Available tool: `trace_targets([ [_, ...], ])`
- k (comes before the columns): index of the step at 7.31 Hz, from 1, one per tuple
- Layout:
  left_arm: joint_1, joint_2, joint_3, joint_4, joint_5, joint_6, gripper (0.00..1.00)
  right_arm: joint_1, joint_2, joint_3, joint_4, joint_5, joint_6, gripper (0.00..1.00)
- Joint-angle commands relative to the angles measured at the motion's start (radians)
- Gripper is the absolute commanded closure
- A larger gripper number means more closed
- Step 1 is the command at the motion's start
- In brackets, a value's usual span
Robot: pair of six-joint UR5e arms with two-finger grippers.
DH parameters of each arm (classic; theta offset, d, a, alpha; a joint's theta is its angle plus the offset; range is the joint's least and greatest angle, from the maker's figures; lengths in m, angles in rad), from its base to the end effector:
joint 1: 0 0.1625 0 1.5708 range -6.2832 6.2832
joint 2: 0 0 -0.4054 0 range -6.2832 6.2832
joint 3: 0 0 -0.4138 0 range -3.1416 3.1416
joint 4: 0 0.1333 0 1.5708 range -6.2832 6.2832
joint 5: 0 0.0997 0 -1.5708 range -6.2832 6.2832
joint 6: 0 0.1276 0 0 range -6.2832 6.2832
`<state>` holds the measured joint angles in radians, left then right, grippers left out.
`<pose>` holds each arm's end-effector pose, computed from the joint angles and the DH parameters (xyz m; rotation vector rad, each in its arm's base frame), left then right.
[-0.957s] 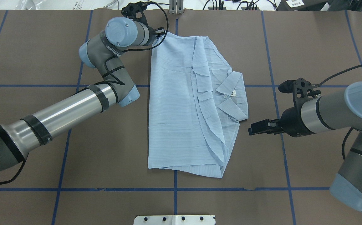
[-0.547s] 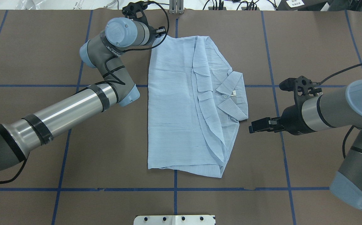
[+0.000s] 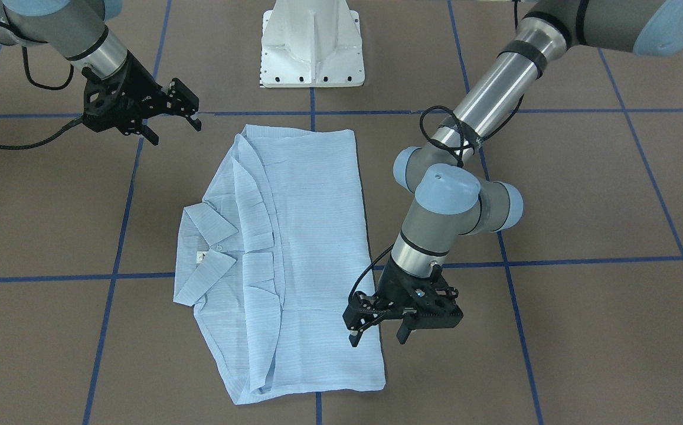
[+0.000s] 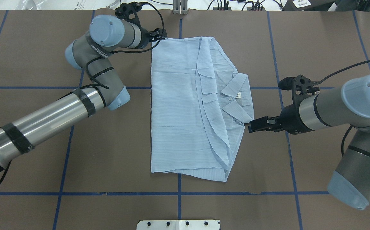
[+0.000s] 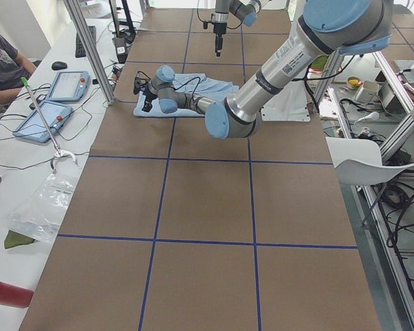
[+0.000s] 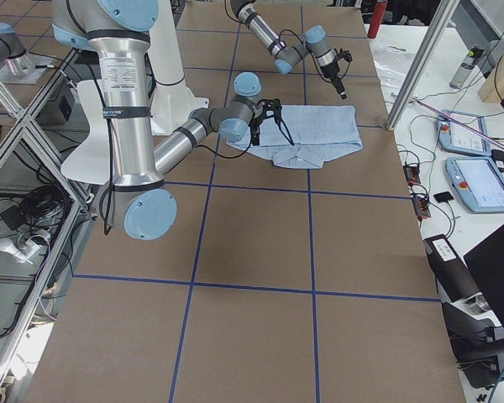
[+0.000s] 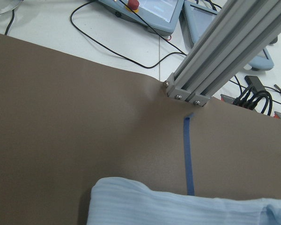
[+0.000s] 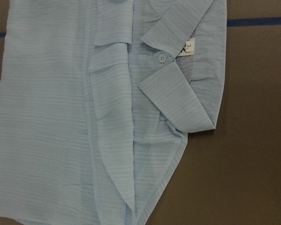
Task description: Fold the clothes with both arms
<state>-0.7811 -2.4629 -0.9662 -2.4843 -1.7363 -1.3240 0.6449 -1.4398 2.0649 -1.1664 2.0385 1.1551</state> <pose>0.5358 -0.6893 0.2522 0.4655 1.1215 -0.3682 -0.3840 -0.3837 0.2955 0.1435 -1.0835 -0.0347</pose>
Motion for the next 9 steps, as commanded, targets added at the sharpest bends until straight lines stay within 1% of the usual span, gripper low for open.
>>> trace_targets([
  [1,-0.021,0.160,-0.251,0.132,-0.101,0.002,0.00,-0.060,0.128,-0.002,-0.183,-0.085,-0.002,0.00],
  [2,-0.021,0.274,-0.404,0.192,-0.103,0.005,0.00,-0.127,0.181,-0.008,-0.262,-0.175,-0.008,0.00],
  [3,-0.018,0.361,-0.571,0.297,-0.104,0.012,0.00,-0.174,0.232,-0.041,-0.300,-0.234,-0.017,0.00],
  [4,-0.017,0.407,-0.705,0.408,-0.142,0.025,0.00,-0.207,0.280,-0.105,-0.300,-0.268,-0.021,0.00],
  [5,-0.006,0.456,-0.830,0.479,-0.169,0.023,0.00,-0.250,0.294,-0.149,-0.300,-0.324,-0.041,0.00],
  [6,0.008,0.481,-0.888,0.504,-0.170,0.013,0.00,-0.264,0.294,-0.176,-0.302,-0.337,-0.098,0.00],
  [7,0.037,0.483,-0.890,0.505,-0.169,0.008,0.00,-0.268,0.292,-0.207,-0.303,-0.339,-0.109,0.00],
  [9,0.051,0.484,-0.884,0.504,-0.167,0.005,0.00,-0.272,0.297,-0.241,-0.305,-0.339,-0.124,0.00],
])
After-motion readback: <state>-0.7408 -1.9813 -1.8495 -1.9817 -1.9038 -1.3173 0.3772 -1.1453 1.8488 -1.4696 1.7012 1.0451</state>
